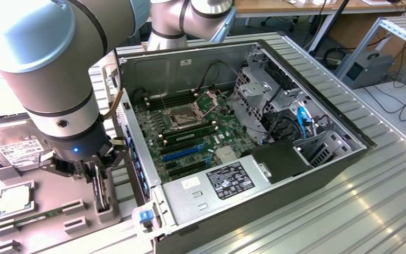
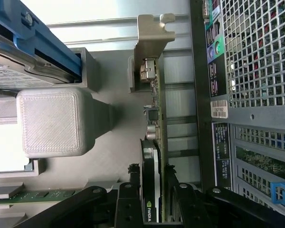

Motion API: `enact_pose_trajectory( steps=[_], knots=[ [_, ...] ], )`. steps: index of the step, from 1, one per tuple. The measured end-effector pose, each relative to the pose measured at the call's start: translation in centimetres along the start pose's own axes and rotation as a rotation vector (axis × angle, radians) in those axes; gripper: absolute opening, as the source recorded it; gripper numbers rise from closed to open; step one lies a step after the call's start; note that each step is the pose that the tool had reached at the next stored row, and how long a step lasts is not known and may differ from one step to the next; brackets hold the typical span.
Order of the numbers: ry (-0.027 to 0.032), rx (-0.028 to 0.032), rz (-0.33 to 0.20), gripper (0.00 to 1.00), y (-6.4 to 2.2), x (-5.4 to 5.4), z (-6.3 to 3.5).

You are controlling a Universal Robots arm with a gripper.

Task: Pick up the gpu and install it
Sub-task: 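Pick up the gpu and move the gpu toward the slot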

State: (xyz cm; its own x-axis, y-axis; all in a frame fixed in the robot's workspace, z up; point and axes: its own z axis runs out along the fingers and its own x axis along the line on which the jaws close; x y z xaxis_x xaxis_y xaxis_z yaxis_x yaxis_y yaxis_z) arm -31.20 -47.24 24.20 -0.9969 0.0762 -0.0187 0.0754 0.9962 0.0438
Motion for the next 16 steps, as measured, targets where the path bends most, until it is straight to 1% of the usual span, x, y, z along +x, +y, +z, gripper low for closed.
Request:
enact_pose_trajectory(
  steps=[16],
  knots=[
    [0.0011,-0.0004,-0.025,0.33,0.0,0.01,0.0]
  ],
)
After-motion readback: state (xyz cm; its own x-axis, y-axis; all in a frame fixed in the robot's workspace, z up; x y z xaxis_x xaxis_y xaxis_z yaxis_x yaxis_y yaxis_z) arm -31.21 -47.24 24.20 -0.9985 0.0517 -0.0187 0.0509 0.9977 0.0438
